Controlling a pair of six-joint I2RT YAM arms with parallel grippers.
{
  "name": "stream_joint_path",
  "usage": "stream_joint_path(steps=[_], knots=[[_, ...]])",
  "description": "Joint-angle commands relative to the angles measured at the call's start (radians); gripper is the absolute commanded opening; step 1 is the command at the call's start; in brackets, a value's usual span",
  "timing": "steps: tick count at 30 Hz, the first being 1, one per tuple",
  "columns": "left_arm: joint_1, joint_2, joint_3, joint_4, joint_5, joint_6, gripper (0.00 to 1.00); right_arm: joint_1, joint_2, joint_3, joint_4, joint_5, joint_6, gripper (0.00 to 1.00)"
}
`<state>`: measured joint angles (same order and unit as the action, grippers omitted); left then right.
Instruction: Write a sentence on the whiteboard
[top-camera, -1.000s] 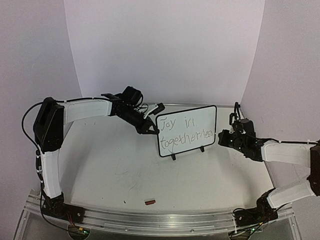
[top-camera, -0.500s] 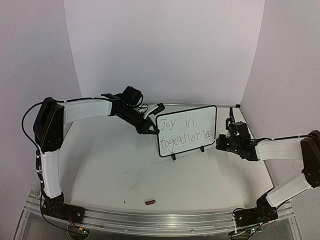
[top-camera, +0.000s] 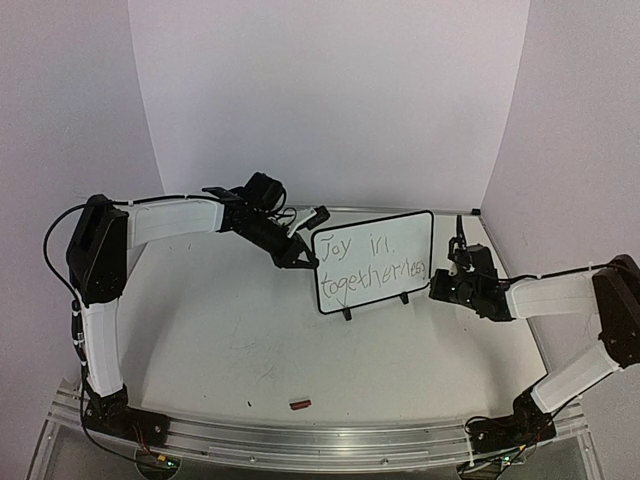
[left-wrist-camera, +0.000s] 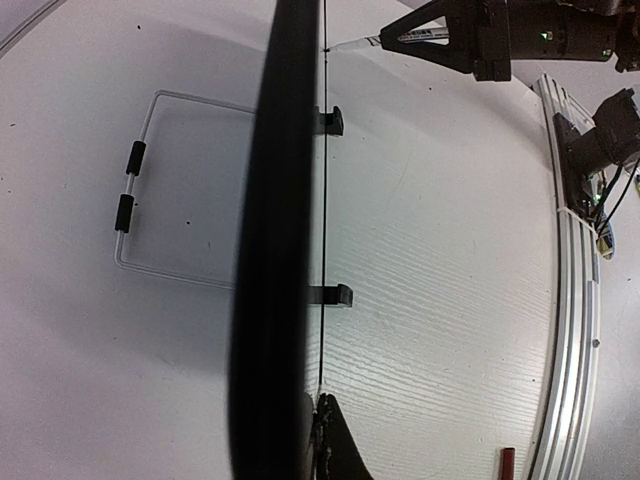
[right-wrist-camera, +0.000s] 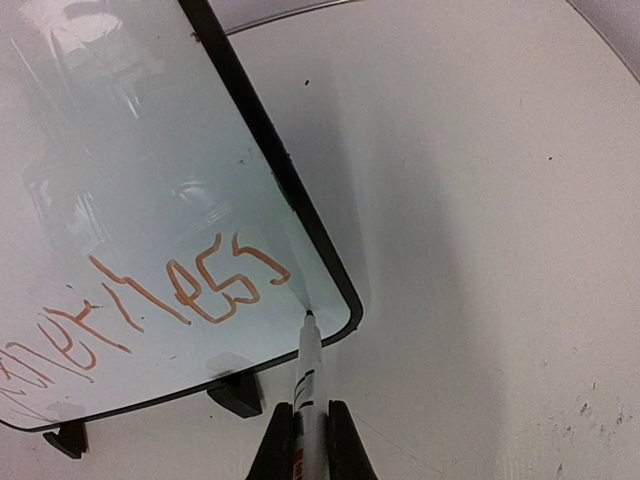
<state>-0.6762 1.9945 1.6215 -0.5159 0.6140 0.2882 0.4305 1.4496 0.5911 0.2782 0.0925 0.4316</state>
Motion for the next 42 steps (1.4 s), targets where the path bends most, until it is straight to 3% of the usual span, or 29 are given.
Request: stream_joint_path(steps=[1,19,31,42], knots=[[-0.003,-0.046,-0.008,-0.001,-0.035,0.022,0.00,-0.007,0.018,0.032,0.045,0.013,0.007,0.00],[-0.003,-0.047,-0.006,0.000,-0.036,0.022,0.00,-0.009,0.017,0.025,0.070,0.001,0.025,0.00],[0.000,-0.061,0.003,-0.020,-0.053,0.027,0.00,-0.010,-0.326,-0.013,-0.207,0.092,-0.029,0.00],[0.011,-0.116,-0.008,-0.121,-0.059,0.023,0.00,-0.009,-0.481,0.021,-0.342,0.095,-0.060,0.00]])
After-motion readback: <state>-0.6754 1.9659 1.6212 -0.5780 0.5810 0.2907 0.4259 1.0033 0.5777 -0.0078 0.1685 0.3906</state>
